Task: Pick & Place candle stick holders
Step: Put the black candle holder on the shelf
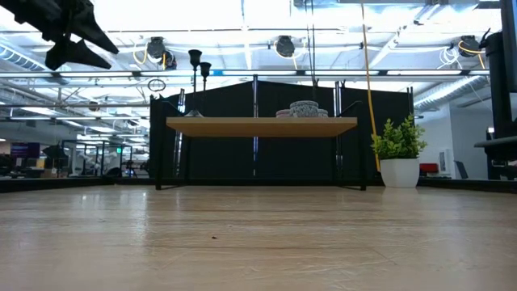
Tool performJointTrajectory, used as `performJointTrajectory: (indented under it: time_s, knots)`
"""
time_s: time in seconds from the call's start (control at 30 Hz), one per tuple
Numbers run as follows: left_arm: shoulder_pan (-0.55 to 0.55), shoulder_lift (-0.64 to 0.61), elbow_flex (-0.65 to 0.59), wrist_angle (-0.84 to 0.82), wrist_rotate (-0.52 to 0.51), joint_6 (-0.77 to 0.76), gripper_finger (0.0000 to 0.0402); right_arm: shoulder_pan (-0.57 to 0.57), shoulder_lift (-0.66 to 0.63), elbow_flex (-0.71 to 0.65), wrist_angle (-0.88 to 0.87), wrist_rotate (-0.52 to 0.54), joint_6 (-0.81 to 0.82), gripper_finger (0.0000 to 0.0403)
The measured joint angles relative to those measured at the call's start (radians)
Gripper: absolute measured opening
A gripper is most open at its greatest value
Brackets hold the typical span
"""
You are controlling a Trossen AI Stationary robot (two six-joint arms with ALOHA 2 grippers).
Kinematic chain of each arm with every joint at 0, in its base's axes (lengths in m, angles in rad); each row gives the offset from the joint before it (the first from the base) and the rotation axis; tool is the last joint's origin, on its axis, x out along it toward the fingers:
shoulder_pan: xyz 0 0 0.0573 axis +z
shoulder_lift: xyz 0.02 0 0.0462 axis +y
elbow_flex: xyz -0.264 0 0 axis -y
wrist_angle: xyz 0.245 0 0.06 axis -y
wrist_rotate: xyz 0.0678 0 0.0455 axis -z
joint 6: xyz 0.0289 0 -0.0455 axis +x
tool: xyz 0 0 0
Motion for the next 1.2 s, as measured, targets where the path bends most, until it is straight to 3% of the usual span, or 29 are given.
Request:
performJointTrajectory:
  time_s: [0.1,0.23,0.43,0.63,0.93,1.2]
  knots:
    - [0.000,0.000,-0.011,-0.001,-0.001,-0.001,0.0212,0.053,0.020,0.000,-0.001,-0.080,0.162,0.0002]
    - [0.000,0.002,-0.012,-0.001,-0.001,0.000,0.0212,0.130,0.030,0.000,-0.001,-0.097,0.386,0.0003]
    - [0.000,0.002,-0.012,-0.001,-0.005,0.002,0.0212,0.250,0.034,0.000,0.028,-0.050,0.695,0.0026]
    - [0.000,0.002,-0.012,-0.001,-0.005,0.008,0.0212,0.356,0.048,0.000,0.055,0.064,0.931,0.0080]
    - [0.000,0.002,-0.012,-0.002,-0.039,0.018,0.0212,0.459,0.127,-0.001,0.102,0.076,1.098,0.0167]
    - [0.000,0.002,-0.012,-0.002,-0.048,0.026,0.0212,0.507,0.191,-0.002,0.040,0.078,1.161,0.0174]
